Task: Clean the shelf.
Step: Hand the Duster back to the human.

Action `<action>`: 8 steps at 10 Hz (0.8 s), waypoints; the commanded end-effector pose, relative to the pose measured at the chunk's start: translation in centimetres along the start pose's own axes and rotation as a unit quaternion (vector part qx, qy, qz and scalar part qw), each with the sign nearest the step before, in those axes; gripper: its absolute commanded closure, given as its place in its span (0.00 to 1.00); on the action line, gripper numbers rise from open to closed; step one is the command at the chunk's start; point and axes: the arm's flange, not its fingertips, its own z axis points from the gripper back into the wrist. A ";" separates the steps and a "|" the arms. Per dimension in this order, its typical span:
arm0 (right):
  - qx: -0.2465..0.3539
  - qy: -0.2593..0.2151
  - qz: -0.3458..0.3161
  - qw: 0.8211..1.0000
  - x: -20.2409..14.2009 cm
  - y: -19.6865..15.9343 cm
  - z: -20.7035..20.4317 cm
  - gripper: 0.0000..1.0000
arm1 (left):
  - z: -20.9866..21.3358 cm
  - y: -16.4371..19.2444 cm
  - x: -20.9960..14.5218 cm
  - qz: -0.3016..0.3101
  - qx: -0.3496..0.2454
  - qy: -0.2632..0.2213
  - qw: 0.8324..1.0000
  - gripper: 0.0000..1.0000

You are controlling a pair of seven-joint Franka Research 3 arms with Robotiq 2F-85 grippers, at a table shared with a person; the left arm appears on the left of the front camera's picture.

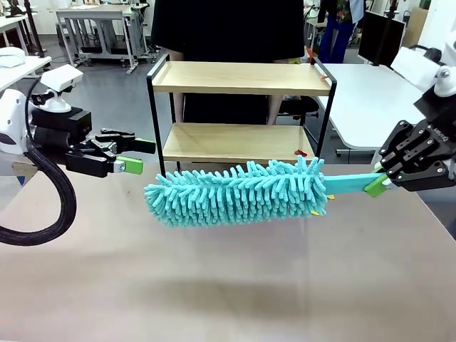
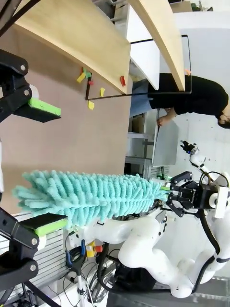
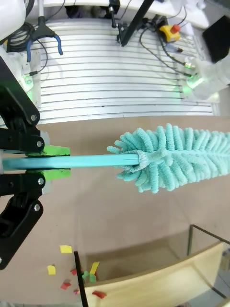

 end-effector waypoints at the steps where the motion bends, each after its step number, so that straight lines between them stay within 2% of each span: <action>1: 0.003 -0.051 -0.025 0.998 -1.2 -0.9 1.1 0.87 | 0.0 -0.8 -0.6 -0.005 0.018 0.000 1.000 0.00; 3: 0.014 -0.083 -0.024 0.996 -1.7 -1.3 1.5 0.87 | 0.2 -0.4 -2.0 0.005 0.025 -0.010 1.000 0.00; 6: 0.034 -0.092 -0.038 0.994 -1.9 -1.9 1.6 0.87 | -0.2 -0.2 -3.1 0.014 0.033 -0.038 0.999 0.00; 7: 0.011 -0.068 -0.042 0.997 -1.8 -1.3 1.5 0.87 | -0.4 0.0 -3.1 0.018 0.028 -0.051 0.998 0.00; 8: 0.011 -0.068 -0.042 0.997 -1.8 -1.3 1.5 0.87 | -0.4 -0.1 -3.1 0.021 0.019 -0.061 0.998 0.00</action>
